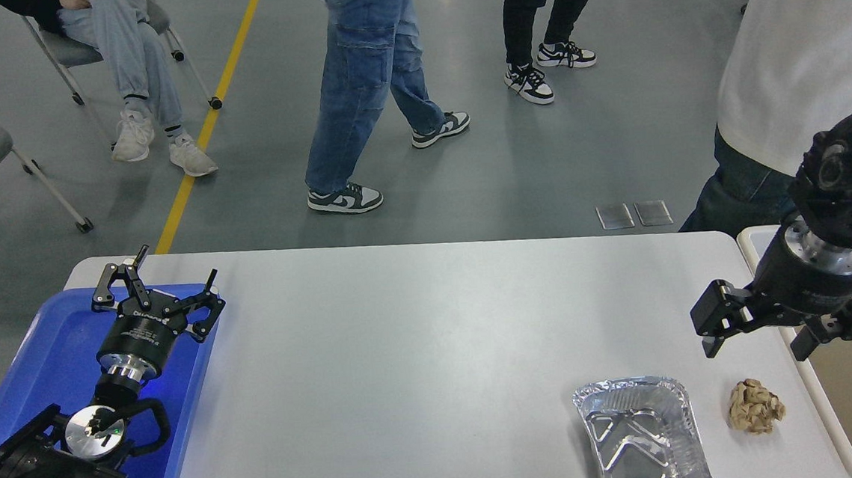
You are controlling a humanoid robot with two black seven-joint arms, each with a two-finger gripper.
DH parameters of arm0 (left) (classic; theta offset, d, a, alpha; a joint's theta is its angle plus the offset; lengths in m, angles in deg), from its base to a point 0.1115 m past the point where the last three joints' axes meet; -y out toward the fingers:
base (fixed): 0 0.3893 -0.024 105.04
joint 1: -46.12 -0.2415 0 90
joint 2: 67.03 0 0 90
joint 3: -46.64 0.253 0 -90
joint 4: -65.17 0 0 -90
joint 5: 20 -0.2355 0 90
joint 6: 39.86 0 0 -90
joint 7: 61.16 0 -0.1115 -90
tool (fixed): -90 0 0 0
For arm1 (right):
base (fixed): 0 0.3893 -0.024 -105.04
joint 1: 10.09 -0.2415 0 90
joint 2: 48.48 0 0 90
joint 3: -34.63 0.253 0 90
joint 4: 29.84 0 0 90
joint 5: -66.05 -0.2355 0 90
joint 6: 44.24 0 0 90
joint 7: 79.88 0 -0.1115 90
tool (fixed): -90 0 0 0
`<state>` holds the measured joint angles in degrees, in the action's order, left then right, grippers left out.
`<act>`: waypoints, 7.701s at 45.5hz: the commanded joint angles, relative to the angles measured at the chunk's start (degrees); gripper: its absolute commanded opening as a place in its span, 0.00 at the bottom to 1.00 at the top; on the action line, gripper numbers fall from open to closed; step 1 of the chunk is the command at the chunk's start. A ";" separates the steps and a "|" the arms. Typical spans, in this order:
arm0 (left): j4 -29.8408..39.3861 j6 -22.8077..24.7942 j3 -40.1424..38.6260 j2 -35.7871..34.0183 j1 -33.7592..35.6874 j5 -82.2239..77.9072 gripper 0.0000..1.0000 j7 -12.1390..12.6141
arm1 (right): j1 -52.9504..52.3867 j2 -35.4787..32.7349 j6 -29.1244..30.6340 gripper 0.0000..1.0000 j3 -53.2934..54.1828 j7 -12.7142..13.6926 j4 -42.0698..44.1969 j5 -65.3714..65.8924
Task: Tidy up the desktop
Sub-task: 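Lower the right gripper toward the silver foil tray, then position the right gripper at the foil tray's edge nearest the bin, then grasp the foil tray edge with the right gripper and lift, then raise the foil tray and carry it toward the white bin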
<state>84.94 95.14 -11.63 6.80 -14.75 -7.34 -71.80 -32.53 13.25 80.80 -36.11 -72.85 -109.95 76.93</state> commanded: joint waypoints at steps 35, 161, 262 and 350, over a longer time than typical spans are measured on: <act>0.00 0.00 -0.09 0.00 -0.04 0.00 1.00 -0.08 | 26.57 -0.48 -11.48 1.00 10.71 0.00 2.41 4.41; 0.00 0.00 0.00 0.00 -0.04 0.00 1.00 0.00 | 36.85 4.45 -17.46 1.00 16.34 -0.44 12.61 12.85; 0.00 0.00 0.00 0.00 -0.04 0.00 1.00 0.00 | 24.38 -1.53 -16.41 0.00 10.81 0.08 1.81 3.36; 0.00 0.00 0.00 0.00 -0.04 0.00 1.00 0.00 | -39.88 -0.91 9.96 0.00 -15.56 -0.18 -6.20 -14.30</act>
<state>84.94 95.14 -11.63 6.80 -14.79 -7.35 -71.79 -73.27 16.70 90.74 -49.59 -73.06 -116.62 68.18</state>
